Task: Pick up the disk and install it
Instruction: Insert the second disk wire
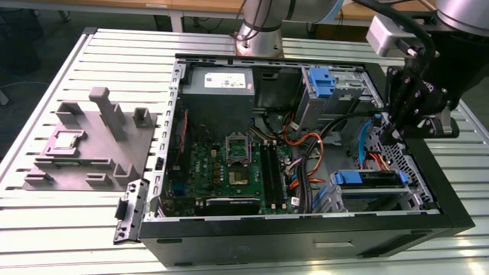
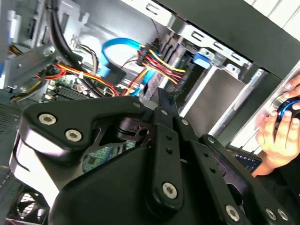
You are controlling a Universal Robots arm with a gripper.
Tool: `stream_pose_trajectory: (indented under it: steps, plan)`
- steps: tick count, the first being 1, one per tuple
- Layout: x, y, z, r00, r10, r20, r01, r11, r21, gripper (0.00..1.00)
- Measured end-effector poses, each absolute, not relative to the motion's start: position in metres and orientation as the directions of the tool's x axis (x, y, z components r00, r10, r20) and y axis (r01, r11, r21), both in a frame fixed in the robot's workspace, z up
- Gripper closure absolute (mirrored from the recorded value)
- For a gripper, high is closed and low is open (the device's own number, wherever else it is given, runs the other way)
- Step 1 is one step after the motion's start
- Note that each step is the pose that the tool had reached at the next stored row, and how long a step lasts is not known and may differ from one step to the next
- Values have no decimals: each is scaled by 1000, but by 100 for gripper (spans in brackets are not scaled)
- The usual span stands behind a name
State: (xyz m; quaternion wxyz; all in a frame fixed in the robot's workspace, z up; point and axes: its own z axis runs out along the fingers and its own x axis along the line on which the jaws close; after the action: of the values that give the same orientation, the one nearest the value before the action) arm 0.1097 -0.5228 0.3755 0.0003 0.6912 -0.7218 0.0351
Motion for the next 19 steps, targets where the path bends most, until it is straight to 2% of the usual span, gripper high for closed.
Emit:
stream_pose_trajectory:
  steps: [19]
  plan:
    - [110,-482,383,-44,-998,50,-998,42,-36,90]
